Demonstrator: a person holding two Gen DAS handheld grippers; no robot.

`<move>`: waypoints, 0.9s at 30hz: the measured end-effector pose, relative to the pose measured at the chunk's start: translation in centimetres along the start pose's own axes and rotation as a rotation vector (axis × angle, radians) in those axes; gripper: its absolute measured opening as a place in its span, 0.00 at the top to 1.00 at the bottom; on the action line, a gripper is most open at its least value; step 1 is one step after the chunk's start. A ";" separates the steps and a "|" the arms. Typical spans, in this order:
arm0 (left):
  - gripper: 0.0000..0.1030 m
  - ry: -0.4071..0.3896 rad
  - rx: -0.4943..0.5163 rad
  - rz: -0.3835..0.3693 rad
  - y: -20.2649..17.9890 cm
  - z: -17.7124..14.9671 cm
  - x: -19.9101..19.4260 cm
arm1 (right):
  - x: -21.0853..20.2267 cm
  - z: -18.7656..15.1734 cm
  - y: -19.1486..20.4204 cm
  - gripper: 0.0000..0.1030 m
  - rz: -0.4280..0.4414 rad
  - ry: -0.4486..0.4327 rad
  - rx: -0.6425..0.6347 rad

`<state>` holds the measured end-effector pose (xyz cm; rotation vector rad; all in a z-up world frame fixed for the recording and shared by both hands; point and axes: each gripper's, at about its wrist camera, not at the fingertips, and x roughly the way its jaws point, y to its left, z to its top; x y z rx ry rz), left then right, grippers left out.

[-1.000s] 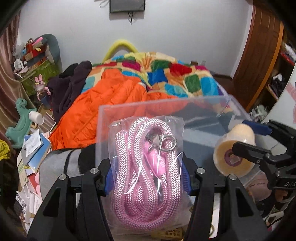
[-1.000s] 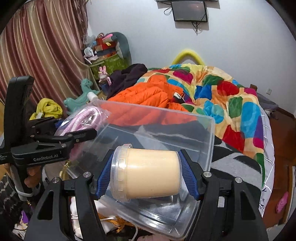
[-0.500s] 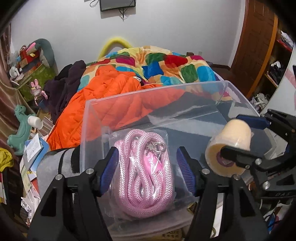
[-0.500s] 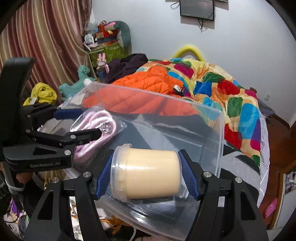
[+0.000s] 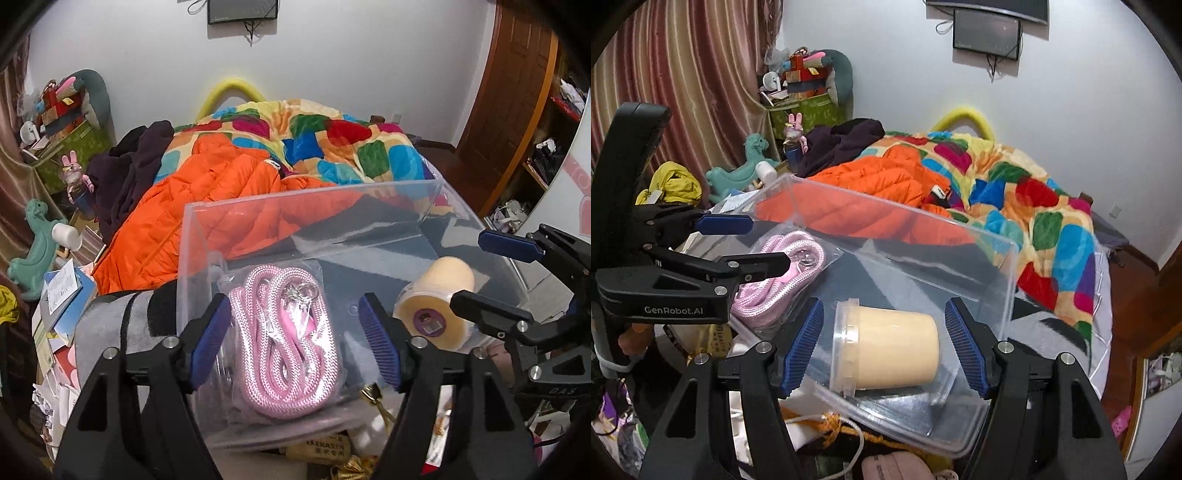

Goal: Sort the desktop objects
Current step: 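Open left tool to drop the rope bag in the box while right releases the jar, then grasp the white round container with left tool while right grasps the pink fan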

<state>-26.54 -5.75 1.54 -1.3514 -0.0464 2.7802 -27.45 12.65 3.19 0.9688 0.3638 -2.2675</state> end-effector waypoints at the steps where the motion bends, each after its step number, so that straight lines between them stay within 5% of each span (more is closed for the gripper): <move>1: 0.28 -0.005 0.000 -0.002 -0.1 0.0 -0.4 | -0.4 -0.1 0.1 0.36 -0.006 -0.006 -0.002; 8: 0.23 -0.034 -0.005 -0.012 -0.5 -0.3 -3.5 | -3.3 -0.6 0.2 0.23 -0.036 -0.073 -0.003; 27: 0.19 -0.091 0.036 0.044 0.4 -4.6 -10.0 | -9.4 -4.4 -1.5 0.16 -0.135 -0.156 0.011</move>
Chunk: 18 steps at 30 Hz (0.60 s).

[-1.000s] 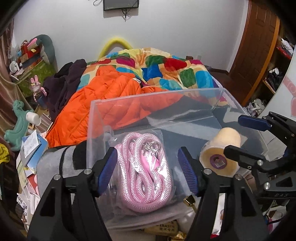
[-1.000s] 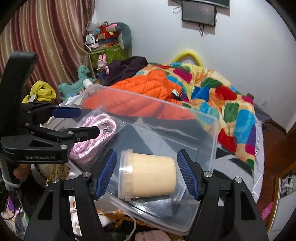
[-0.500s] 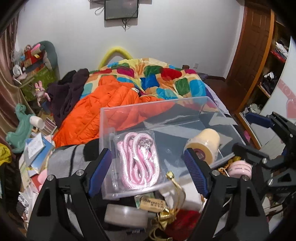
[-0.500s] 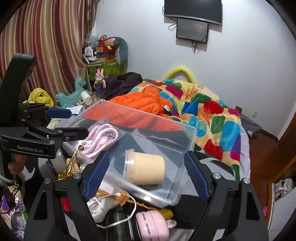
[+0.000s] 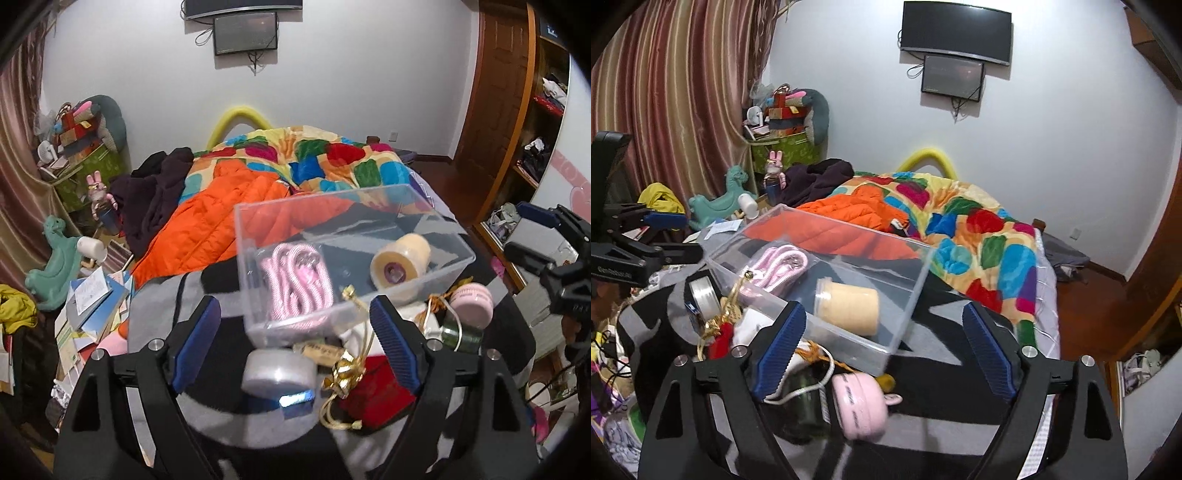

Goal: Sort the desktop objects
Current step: 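Grasp the white round container with left tool while right grasps the pink fan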

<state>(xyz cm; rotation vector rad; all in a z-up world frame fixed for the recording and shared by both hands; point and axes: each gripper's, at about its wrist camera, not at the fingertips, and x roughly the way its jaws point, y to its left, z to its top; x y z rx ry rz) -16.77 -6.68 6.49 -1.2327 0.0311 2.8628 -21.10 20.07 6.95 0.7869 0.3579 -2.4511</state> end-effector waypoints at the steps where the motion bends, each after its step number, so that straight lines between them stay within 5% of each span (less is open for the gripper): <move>1: 0.19 0.003 0.000 0.002 0.1 -0.3 -0.1 | -0.1 -0.3 -0.3 0.16 -0.004 0.004 0.003; 18: 0.19 0.123 -0.082 -0.052 2.3 -5.7 3.5 | 2.4 -4.9 -1.6 0.16 0.056 0.104 0.074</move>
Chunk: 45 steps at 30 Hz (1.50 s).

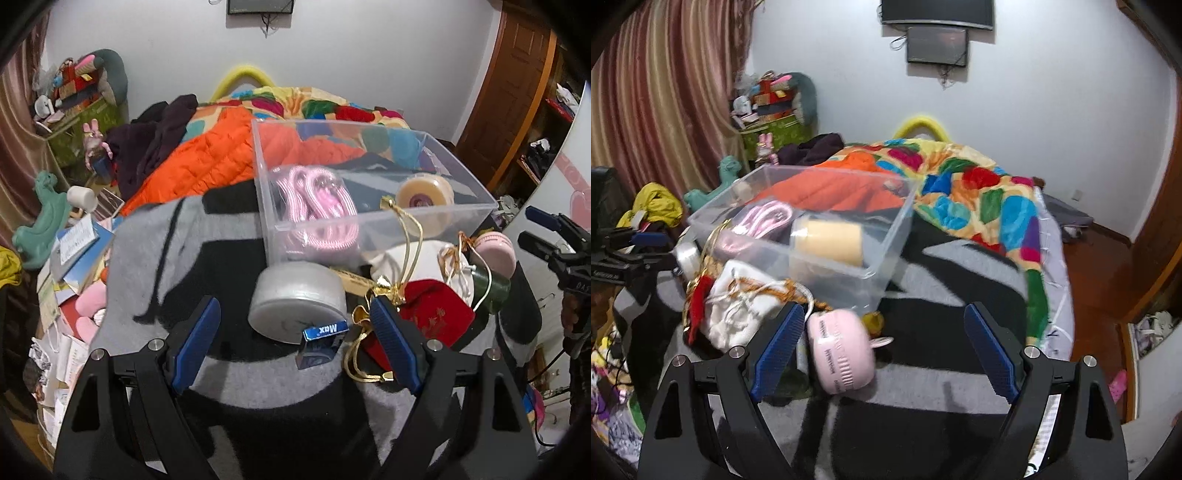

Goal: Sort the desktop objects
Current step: 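Grasp the white round container with left tool while right grasps the pink fan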

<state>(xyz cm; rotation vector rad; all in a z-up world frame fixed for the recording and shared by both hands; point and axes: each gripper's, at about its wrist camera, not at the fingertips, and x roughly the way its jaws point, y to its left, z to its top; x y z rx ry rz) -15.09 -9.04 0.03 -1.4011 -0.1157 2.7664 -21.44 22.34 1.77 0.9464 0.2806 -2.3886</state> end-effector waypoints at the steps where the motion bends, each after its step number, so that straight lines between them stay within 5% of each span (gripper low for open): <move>1: 0.19 0.007 0.003 -0.001 -0.1 -0.1 0.4 | 0.4 -0.3 0.1 0.16 0.008 0.008 -0.007; 7: 0.19 0.036 -0.008 0.003 -0.1 -0.2 2.2 | 2.4 -1.4 0.3 0.20 0.069 0.072 0.009; 18: 0.19 0.089 -0.096 -0.018 1.1 -0.4 5.3 | 4.8 -2.0 -0.4 0.46 0.157 0.130 0.074; 22: 0.22 0.075 -0.087 0.003 0.9 -0.3 5.6 | 4.9 -2.0 -0.2 0.46 0.153 0.122 0.082; 25: 0.36 0.064 -0.070 -0.014 0.4 -0.5 5.2 | 4.7 -2.2 -0.4 0.46 0.160 0.119 0.092; 29: 0.36 0.048 -0.048 0.033 0.0 -0.8 4.8 | 4.3 -2.2 -0.5 0.46 0.167 0.112 0.092; 45: 0.36 -0.040 -0.086 0.008 0.7 -0.6 -0.6 | -0.1 -0.8 0.9 0.46 0.167 0.006 0.042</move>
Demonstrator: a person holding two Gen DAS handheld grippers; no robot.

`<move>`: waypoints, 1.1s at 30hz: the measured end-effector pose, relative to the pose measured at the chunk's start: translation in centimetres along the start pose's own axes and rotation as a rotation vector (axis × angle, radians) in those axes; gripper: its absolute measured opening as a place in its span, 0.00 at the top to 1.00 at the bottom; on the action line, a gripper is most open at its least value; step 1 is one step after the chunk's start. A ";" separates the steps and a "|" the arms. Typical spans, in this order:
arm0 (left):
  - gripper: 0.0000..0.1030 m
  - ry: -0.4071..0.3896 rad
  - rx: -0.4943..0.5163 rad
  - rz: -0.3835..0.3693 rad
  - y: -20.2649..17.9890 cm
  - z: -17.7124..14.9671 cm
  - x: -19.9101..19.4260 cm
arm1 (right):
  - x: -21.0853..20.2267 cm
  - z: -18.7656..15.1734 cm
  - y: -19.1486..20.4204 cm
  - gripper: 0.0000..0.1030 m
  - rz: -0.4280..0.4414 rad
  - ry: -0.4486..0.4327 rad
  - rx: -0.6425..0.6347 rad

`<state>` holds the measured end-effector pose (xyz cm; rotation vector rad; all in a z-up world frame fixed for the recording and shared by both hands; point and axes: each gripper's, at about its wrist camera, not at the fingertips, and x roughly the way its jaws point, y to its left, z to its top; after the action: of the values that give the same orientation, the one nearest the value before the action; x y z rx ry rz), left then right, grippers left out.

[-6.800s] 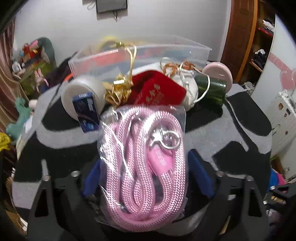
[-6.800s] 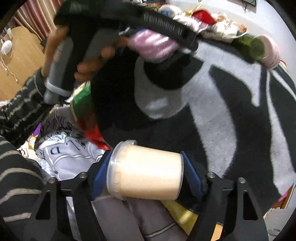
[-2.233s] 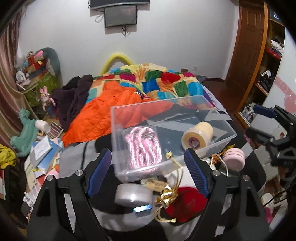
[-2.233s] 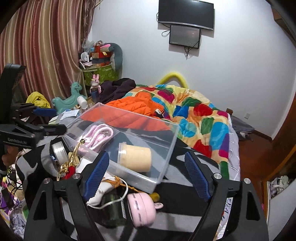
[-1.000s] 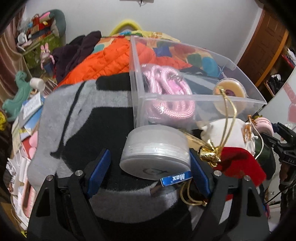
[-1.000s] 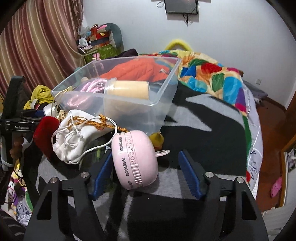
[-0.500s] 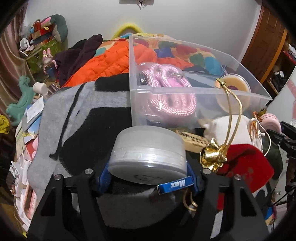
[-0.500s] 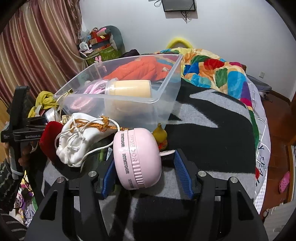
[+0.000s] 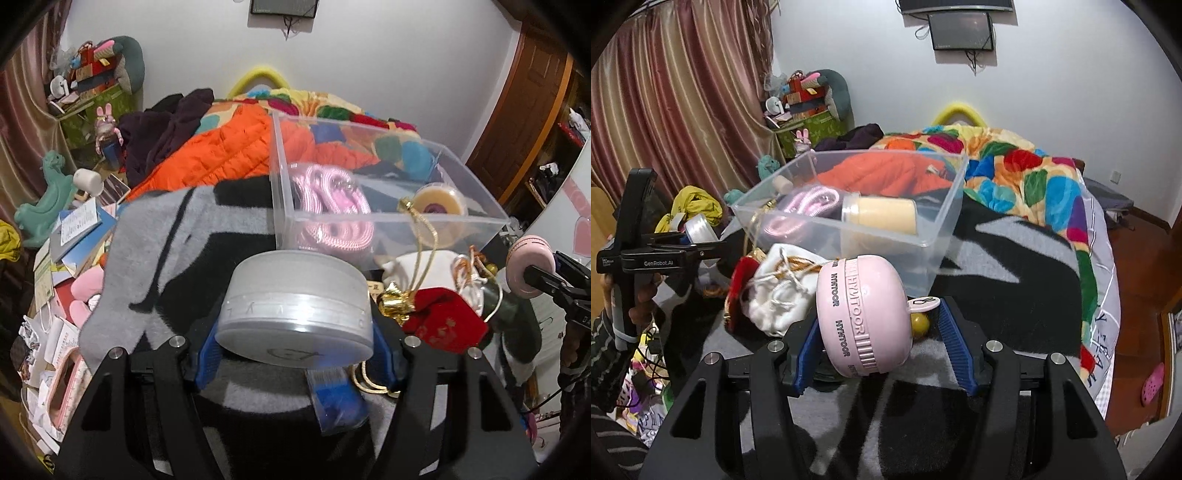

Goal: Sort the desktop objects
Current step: 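Grasp the white round container with left tool while right grasps the pink fan, then lower the white container into the box with left tool while right drops the pink fan in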

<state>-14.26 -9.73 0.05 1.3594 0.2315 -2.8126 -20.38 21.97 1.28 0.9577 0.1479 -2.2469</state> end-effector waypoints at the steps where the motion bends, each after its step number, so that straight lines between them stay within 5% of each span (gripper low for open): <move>1: 0.36 -0.005 0.000 0.000 -0.1 0.1 -0.3 | -0.3 0.1 0.1 0.46 0.004 -0.007 -0.003; 15: 0.36 -0.076 -0.003 -0.015 -0.2 2.9 -3.2 | -3.7 3.3 -0.1 0.46 -0.012 -0.121 -0.017; 33: 0.36 -0.143 0.044 -0.052 -2.5 7.1 -2.4 | -0.4 5.5 -0.3 0.46 0.017 -0.117 -0.025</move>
<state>-18.47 -8.32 6.58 1.1684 0.2074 -2.9581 -23.66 20.45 5.51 0.8091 0.1147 -2.2739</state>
